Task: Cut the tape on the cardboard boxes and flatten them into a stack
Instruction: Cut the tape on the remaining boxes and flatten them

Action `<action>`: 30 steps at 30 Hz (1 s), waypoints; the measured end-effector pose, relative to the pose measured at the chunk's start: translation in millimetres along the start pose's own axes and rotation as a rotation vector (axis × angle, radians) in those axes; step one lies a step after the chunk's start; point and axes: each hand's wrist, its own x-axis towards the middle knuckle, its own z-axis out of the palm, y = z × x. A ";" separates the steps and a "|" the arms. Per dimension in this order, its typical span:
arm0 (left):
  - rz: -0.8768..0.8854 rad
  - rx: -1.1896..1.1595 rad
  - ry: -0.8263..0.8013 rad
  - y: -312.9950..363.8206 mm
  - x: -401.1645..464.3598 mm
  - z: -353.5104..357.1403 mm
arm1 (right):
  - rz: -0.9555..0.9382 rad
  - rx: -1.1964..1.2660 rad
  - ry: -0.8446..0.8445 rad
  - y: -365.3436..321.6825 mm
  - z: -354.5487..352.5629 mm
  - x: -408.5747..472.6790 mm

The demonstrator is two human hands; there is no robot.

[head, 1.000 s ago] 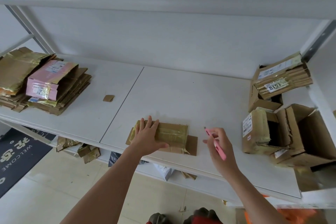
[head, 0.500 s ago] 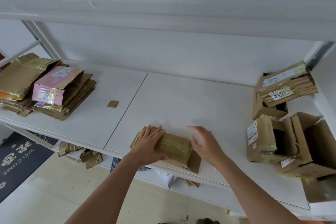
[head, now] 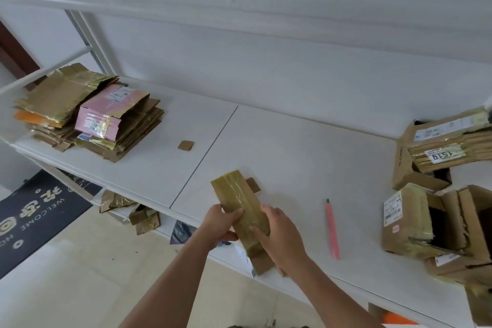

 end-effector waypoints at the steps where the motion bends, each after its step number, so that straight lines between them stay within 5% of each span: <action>1: 0.010 -0.005 0.037 -1.7 -0.2 2.6 | -0.007 -0.003 -0.005 -2.4 -1.5 2.2; 12: 0.054 -0.032 0.165 -8.0 -8.0 0.5 | 0.032 -0.232 -0.061 -22.7 5.3 33.0; 18: 0.055 0.042 0.186 -1.0 -5.9 8.0 | 0.075 0.193 -0.184 -12.5 -15.7 40.3; 26: 0.043 0.128 0.165 3.1 -1.5 4.0 | 0.404 0.746 -0.240 8.5 -51.8 29.3; 30: 0.034 0.174 0.155 7.0 -1.5 5.5 | 0.291 0.533 -0.084 23.0 -43.3 32.5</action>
